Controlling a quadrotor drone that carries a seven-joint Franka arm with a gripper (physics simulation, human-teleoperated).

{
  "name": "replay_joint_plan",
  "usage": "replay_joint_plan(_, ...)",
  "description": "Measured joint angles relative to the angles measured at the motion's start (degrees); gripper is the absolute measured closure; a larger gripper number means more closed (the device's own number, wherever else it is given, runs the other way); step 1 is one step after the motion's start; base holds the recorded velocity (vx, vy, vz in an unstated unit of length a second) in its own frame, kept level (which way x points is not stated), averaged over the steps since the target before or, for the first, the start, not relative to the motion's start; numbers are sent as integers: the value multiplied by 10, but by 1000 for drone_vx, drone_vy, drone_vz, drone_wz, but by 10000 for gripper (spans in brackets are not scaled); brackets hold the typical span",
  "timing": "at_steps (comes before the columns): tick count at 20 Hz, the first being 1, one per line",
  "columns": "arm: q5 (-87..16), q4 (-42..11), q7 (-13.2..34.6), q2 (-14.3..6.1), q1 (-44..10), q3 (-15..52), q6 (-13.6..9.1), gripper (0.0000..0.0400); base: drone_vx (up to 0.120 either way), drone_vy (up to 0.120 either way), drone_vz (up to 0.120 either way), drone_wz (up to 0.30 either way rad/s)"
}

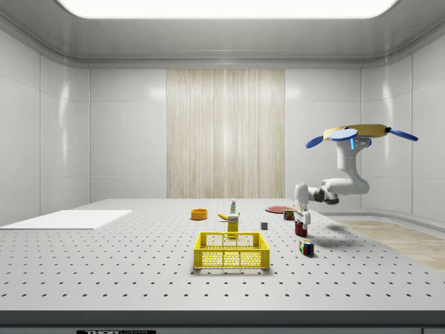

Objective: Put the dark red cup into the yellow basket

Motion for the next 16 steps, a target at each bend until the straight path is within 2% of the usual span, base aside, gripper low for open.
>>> replay_joint_plan(3, 1, 0, 1, -4, -1, 0, 4, 238, 0, 0, 0, 0)
replay_joint_plan(6, 2, 1, 2, -8, -2, 0, 8, 271, 0, 0, 0, 0)
replay_joint_plan(15, 26, -2, 6, -17, -6, 22, 10, 297, 0, 0, 0, 0)
replay_joint_plan(16, 34, -3, 7, -18, -6, 30, 9, 298, 0, 0, 120, 0)
